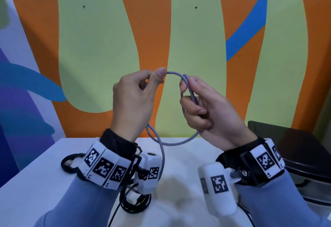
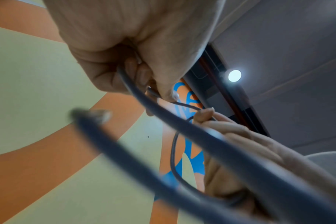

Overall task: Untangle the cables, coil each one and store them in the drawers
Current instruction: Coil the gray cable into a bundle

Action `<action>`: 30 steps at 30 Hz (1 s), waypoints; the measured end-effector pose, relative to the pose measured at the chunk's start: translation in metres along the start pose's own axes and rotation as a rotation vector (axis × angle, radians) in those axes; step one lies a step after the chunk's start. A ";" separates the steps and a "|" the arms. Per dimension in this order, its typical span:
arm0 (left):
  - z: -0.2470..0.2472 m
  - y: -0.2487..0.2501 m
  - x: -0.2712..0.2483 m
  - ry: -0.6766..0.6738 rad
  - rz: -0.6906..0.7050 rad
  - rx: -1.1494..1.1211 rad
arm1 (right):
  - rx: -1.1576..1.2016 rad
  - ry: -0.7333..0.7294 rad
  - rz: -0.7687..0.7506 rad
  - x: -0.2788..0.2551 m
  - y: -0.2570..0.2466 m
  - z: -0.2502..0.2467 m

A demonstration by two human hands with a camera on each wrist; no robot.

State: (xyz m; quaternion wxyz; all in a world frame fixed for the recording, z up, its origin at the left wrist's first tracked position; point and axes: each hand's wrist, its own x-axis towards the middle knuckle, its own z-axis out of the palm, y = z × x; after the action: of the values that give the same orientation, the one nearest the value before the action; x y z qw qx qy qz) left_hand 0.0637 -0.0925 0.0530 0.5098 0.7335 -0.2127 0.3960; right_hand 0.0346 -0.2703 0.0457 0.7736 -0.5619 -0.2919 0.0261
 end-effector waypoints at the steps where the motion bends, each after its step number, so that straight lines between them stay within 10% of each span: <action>1: 0.004 -0.001 -0.002 -0.007 -0.011 0.012 | 0.028 -0.010 0.007 0.000 0.000 0.000; 8: 0.031 0.016 -0.023 -0.447 -0.010 0.263 | 0.130 0.176 -0.218 0.007 0.004 0.006; 17: 0.024 0.056 -0.050 -0.653 0.087 0.246 | -0.223 0.593 -0.479 0.008 -0.002 -0.009; 22: 0.001 0.055 -0.025 -0.390 0.191 0.064 | -0.657 0.570 -0.347 0.002 -0.002 -0.022; 30: -0.013 -0.009 0.006 0.004 0.298 -0.078 | -0.294 0.078 0.008 0.000 -0.004 -0.005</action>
State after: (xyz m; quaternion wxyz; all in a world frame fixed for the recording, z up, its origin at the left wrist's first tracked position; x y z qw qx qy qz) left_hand 0.0688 -0.0771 0.0548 0.4739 0.6729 -0.3332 0.4601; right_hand 0.0362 -0.2757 0.0480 0.6935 -0.6709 -0.2601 -0.0356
